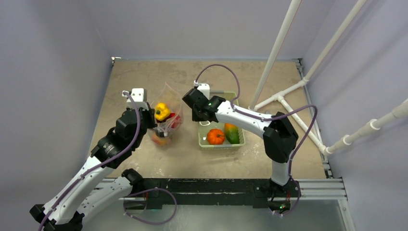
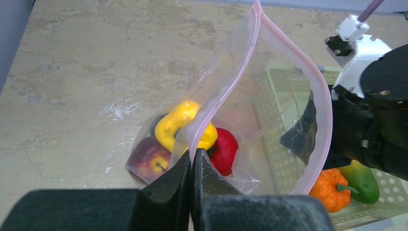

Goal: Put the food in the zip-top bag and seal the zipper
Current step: Move the bin to the center of the board.

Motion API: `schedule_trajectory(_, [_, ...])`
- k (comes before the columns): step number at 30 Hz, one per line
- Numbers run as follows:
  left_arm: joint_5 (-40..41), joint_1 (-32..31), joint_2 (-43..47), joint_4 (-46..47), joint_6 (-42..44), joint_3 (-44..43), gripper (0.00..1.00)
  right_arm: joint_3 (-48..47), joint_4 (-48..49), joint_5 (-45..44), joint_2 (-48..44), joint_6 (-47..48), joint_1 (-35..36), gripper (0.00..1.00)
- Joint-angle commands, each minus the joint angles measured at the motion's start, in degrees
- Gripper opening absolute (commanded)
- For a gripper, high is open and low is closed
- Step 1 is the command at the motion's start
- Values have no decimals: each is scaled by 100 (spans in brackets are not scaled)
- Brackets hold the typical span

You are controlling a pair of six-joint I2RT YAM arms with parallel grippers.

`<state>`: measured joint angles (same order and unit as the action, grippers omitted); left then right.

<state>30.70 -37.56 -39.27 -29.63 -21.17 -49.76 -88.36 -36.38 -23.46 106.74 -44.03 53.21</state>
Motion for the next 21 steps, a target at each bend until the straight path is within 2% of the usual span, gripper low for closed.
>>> schedule_trajectory(1, [37, 14, -14, 175, 112, 8, 0, -356, 316, -123, 188, 296, 23, 0])
schedule_trajectory(4, [9, 20, -62, 179, 120, -3, 0, -414, 316, -156, 254, 316, 18, 2])
schedule_trajectory(8, [13, 16, -66, 177, 122, 1, 0, -449, 258, -149, 237, 288, 19, 15])
schedule_trajectory(13, [24, 19, -82, 181, 116, 1, 0, -494, 82, -293, 3, 151, 22, 41])
schedule_trajectory(21, [22, 24, -123, 189, 139, 1, 0, -263, -217, -404, -684, -112, 23, 57])
